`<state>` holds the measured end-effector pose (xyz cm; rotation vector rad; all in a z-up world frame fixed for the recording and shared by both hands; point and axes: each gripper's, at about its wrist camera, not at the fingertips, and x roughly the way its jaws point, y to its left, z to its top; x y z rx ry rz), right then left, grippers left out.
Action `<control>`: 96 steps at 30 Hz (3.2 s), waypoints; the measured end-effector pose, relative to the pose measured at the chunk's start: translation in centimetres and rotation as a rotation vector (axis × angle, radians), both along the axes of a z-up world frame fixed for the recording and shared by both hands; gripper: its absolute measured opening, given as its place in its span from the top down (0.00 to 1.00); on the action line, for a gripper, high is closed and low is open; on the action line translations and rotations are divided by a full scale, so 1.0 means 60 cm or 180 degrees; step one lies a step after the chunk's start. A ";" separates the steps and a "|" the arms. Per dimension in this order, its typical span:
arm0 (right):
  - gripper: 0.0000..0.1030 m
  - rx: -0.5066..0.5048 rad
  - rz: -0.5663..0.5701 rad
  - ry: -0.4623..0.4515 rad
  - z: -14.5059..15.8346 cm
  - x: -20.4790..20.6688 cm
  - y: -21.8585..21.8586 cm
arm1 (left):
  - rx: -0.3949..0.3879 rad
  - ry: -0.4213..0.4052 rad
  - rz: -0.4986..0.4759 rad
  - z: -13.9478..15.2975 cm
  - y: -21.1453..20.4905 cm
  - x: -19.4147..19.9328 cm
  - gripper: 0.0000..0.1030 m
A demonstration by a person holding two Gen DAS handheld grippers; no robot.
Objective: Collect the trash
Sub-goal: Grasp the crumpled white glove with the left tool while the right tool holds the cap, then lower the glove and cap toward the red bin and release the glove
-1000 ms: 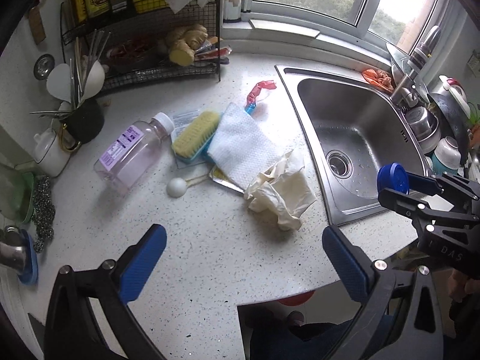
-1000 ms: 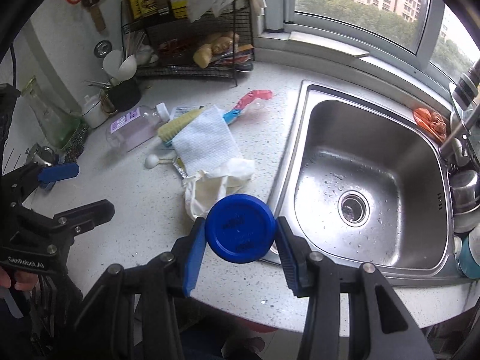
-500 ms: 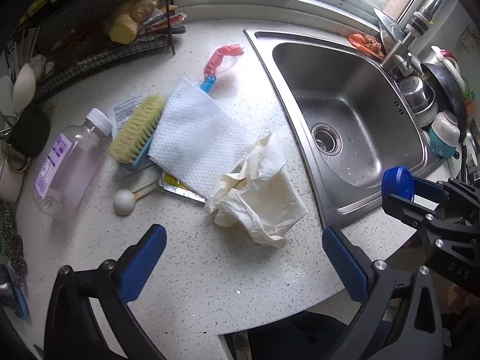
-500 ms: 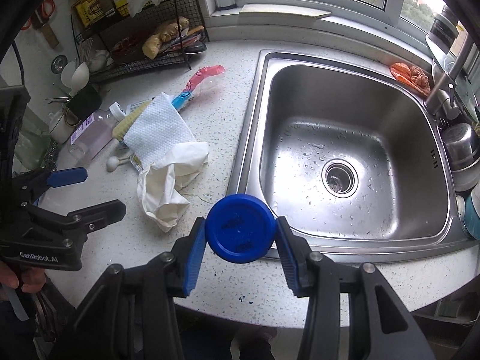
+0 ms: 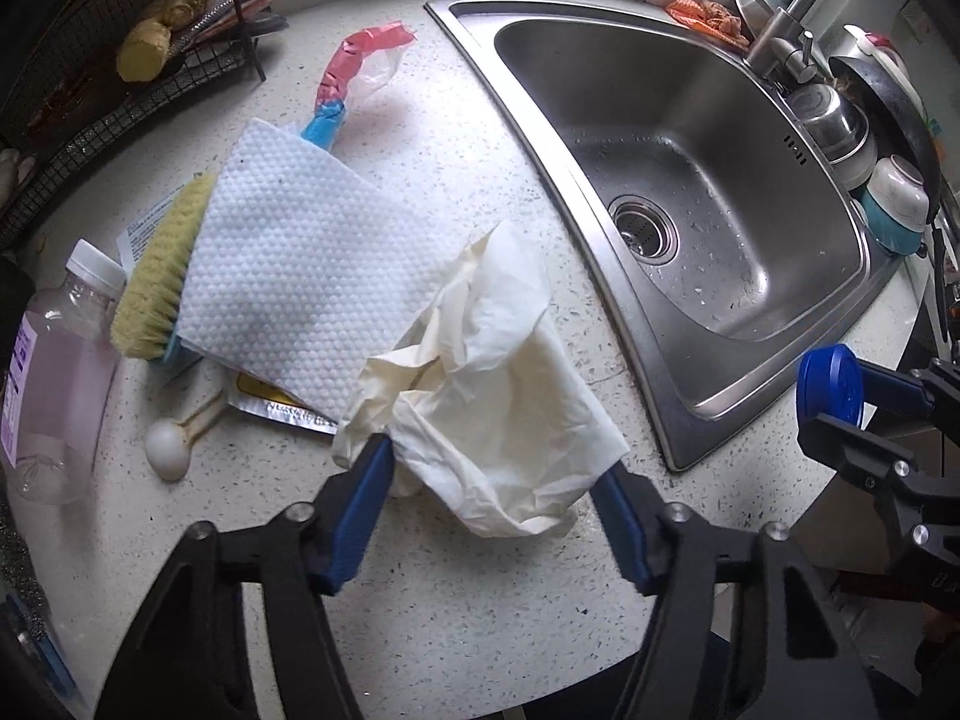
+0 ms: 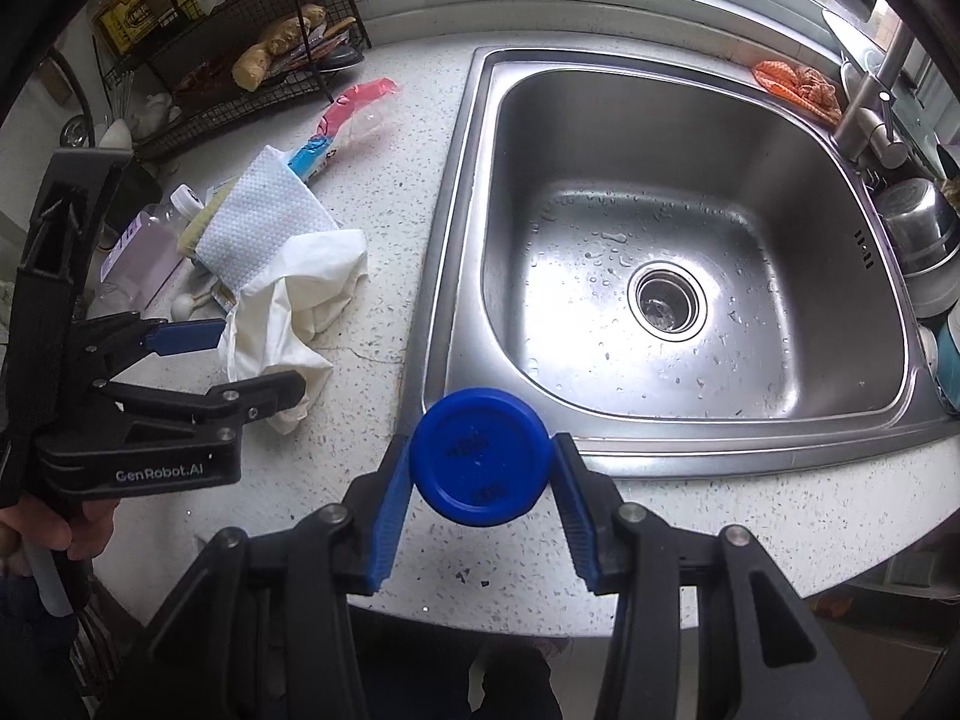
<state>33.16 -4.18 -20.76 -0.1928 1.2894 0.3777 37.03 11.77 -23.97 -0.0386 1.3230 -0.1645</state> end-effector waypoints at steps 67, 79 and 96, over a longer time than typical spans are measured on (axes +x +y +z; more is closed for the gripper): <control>0.58 0.0317 -0.0095 0.0199 -0.161 -0.283 -0.295 | 0.0030 0.0279 -0.0168 -0.202 -0.368 -0.314 0.98; 0.58 0.0171 -0.0313 0.0443 -0.339 -0.265 -0.323 | -0.0072 0.0476 -0.0165 -0.374 -0.389 -0.281 0.76; 0.58 0.0248 -0.0143 0.0577 -0.379 -0.261 -0.314 | 0.0095 0.0438 -0.0081 -0.370 -0.347 -0.293 0.30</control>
